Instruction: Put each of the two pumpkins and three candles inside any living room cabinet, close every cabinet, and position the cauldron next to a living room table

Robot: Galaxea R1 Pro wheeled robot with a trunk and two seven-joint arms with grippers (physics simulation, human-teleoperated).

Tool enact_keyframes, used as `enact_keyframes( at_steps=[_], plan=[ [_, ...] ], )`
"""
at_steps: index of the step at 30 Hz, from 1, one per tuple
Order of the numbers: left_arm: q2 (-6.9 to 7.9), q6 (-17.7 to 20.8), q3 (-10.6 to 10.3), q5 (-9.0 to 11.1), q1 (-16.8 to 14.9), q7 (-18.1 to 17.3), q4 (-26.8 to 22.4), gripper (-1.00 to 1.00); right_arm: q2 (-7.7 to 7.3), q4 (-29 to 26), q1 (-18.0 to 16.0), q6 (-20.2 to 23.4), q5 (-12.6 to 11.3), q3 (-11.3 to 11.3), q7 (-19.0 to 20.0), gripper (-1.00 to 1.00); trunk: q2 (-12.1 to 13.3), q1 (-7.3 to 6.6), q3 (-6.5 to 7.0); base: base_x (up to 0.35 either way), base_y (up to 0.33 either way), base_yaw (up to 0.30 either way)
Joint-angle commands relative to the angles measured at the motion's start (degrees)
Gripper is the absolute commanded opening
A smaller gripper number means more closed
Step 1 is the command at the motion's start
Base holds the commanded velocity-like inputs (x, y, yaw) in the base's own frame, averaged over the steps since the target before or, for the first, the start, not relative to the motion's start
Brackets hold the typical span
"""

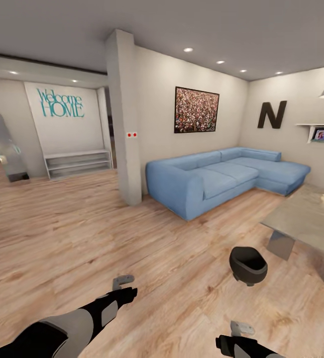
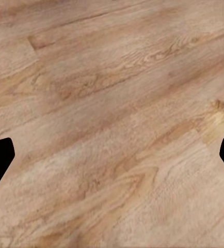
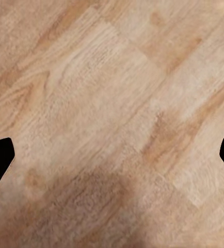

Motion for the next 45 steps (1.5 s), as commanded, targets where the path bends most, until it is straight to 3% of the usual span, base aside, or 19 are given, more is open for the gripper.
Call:
enact_keyframes(
  at_steps=[1, 24, 32, 45],
  plan=[
    [-0.03, -0.3, -0.5, 0.4, -0.1, 0.0, 0.2, 1.0, -0.01, -0.1, 0.0, 0.3, -0.4, 0.5, -0.3, 1.0, 0.0, 0.03, -0.06, 0.292, 0.213, -0.294],
    [-0.03, -0.3, -0.5, 0.4, -0.1, 0.0, 0.2, 1.0, -0.01, -0.1, 0.0, 0.3, -0.3, 0.5, -0.3, 1.0, 0.0, 0.03, 0.34, 0.292, 0.213, -0.29],
    [-0.03, -0.3, -0.5, 0.4, -0.1, 0.0, 0.2, 1.0, 0.01, -0.2, 0.0, 0.4, -0.2, 0.6, -0.3, 1.0, 0.0, 0.03, 0.46, 0.292, 0.213, -0.102],
    [-0.03, -0.3, -0.5, 0.4, -0.1, 0.0, 0.2, 1.0, 0.0, -0.1, 0.0, 0.4, -0.3, 0.5, -0.3, 1.0, 0.0, 0.03, 0.47, 0.235, 0.254, -0.281]
  ],
)
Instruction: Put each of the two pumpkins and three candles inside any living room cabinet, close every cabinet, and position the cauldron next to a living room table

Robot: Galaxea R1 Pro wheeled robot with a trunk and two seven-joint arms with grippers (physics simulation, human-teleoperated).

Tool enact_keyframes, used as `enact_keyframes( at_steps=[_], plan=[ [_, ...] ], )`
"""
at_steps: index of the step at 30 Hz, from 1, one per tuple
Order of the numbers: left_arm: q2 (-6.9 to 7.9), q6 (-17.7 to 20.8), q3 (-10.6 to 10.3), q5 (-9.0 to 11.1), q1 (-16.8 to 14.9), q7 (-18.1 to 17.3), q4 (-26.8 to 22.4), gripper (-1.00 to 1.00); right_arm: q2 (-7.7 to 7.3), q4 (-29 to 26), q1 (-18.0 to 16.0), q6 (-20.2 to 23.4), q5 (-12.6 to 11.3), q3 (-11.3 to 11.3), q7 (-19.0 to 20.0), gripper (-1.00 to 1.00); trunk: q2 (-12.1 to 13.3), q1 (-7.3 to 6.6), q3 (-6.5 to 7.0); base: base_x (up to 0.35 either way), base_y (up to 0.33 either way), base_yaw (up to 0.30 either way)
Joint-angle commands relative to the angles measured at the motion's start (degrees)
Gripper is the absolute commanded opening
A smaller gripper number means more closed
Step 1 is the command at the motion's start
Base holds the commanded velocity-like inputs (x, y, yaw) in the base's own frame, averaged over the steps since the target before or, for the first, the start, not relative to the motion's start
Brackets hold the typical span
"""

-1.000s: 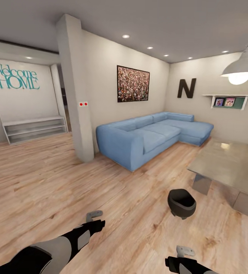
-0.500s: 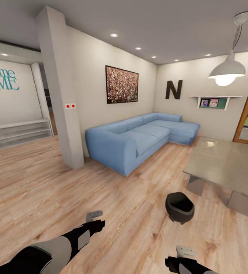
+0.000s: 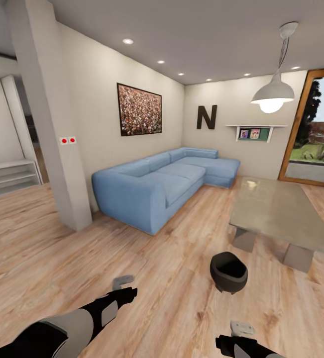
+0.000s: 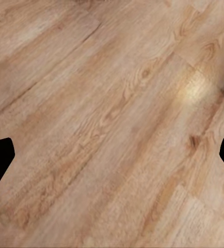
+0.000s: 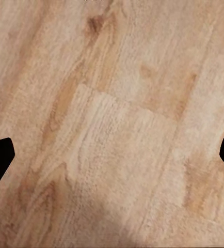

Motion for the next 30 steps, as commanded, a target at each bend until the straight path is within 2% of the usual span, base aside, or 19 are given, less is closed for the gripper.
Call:
enact_keyframes(
  at_steps=[1, 16, 30],
  plan=[
    [-0.03, -0.3, -0.5, 0.4, -0.1, 0.0, 0.2, 1.0, -0.02, -0.1, 0.0, 0.3, -0.4, 0.5, -0.3, 1.0, 0.0, 0.01, -0.06, 0.142, 0.31, -0.294],
    [-0.03, -0.3, -0.5, 0.4, -0.1, 0.0, 0.2, 1.0, -0.01, -0.1, 0.0, 0.3, -0.4, 0.5, -0.3, 1.0, 0.0, 0.01, -0.06, 0.146, 0.312, -0.295],
    [-0.03, -0.3, -0.5, 0.4, -0.1, 0.0, 0.2, 1.0, -0.01, -0.1, -0.1, 0.3, -0.3, 0.5, -0.3, 1.0, 0.0, 0.01, -0.06, 0.255, 0.247, -0.295]
  ],
)
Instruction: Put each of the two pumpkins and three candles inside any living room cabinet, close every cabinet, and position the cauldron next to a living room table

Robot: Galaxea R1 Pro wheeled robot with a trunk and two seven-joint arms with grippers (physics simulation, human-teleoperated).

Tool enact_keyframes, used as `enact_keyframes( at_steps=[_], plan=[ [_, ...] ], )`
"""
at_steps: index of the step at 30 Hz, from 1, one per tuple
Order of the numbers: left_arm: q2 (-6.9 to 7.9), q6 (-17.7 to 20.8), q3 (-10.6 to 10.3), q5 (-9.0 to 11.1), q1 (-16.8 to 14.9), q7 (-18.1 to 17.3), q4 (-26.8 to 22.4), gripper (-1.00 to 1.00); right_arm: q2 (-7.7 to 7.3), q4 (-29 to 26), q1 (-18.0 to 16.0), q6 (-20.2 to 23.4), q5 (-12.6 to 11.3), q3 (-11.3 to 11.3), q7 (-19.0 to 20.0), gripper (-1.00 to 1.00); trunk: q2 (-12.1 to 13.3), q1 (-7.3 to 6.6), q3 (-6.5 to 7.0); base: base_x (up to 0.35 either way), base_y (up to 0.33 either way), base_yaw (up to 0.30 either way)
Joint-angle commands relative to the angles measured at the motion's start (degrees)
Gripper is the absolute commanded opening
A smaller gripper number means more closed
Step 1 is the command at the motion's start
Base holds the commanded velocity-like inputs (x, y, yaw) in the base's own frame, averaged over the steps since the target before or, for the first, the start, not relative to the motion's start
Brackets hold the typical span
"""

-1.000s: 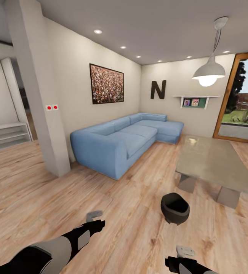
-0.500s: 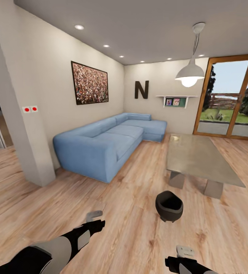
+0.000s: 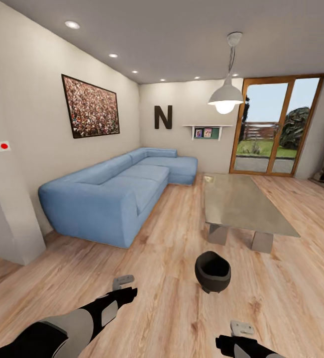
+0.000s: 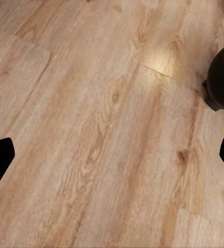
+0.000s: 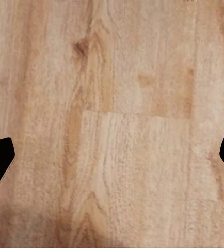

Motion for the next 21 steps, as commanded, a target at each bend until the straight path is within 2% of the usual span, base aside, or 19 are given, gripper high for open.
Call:
enact_keyframes(
  at_steps=[1, 21],
  plan=[
    [-0.03, -0.3, -0.5, 0.4, -0.1, 0.0, 0.2, 1.0, -0.01, -0.1, 0.0, 0.3, -0.4, 0.5, -0.2, 1.0, 0.0, 0.03, -0.06, 0.297, 0.19, -0.296],
    [-0.1, -0.3, -0.5, 0.4, -0.1, 0.0, 0.2, 1.0, -0.02, -0.1, 0.0, 0.3, -0.4, 0.5, -0.2, 1.0, 0.0, 0.03, -0.06, 0.324, 0.108, -0.296]
  ],
)
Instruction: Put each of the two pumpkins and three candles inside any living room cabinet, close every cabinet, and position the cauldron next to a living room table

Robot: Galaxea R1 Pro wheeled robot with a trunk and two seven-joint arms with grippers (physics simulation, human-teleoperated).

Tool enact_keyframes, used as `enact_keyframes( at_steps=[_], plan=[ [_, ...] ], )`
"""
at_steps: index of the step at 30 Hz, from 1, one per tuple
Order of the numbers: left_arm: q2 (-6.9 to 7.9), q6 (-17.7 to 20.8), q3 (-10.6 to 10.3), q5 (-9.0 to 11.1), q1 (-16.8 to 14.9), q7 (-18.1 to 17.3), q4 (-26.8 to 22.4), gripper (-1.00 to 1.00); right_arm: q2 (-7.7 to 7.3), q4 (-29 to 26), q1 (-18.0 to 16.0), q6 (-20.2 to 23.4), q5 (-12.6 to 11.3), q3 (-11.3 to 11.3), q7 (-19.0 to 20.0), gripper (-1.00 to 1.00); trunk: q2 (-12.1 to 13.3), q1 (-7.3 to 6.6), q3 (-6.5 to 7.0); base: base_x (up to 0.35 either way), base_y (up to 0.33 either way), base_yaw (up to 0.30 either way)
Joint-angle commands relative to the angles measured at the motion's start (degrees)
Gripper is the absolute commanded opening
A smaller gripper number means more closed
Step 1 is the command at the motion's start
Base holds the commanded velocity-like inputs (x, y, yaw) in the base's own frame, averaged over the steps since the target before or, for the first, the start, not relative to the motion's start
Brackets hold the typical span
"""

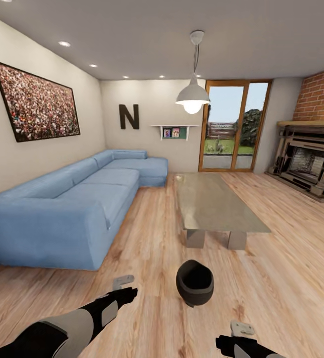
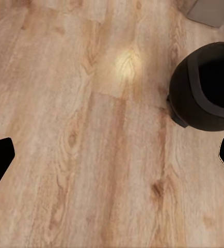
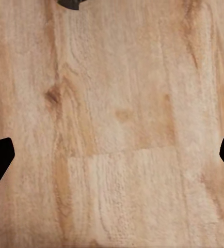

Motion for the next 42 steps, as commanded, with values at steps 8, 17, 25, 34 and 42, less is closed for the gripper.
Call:
enact_keyframes(
  at_steps=[8, 17, 25, 34, 42],
  plan=[
    [-0.05, -0.3, -0.5, 0.4, -0.1, -0.1, 0.2, 1.0, -0.01, -0.1, -0.1, 0.3, -0.4, 0.5, -0.2, 1.0, 0.0, 0.03, -0.06, 0.327, 0.097, -0.296],
    [-0.21, -0.3, -0.5, 0.3, -0.1, -0.3, 0.2, 1.0, -0.01, -0.1, 0.0, 0.3, -0.4, 0.5, -0.3, 1.0, 0.0, 0.03, -0.06, 0.308, 0.185, -0.293],
    [-0.4, -0.3, -0.5, 0.3, -0.1, -0.3, 0.2, 1.0, 0.0, -0.1, 0.0, 0.3, -0.4, 0.5, -0.3, 1.0, 0.0, 0.03, -0.06, 0.296, 0.221, -0.121],
    [-0.44, -0.5, -0.5, 0.3, -0.1, -0.4, 0.2, 1.0, -0.01, -0.1, 0.0, 0.2, -0.4, 0.5, -0.4, 1.0, 0.0, 0.03, -0.06, 0.144, 0.109, -0.004],
    [-0.5, -0.5, -0.5, 0.3, 0.0, -0.4, 0.2, 1.0, 0.01, -0.1, 0.0, 0.3, -0.4, 0.5, -0.4, 1.0, 0.0, 0.03, -0.05, 0.002, 0.002, -0.02]
  ],
)
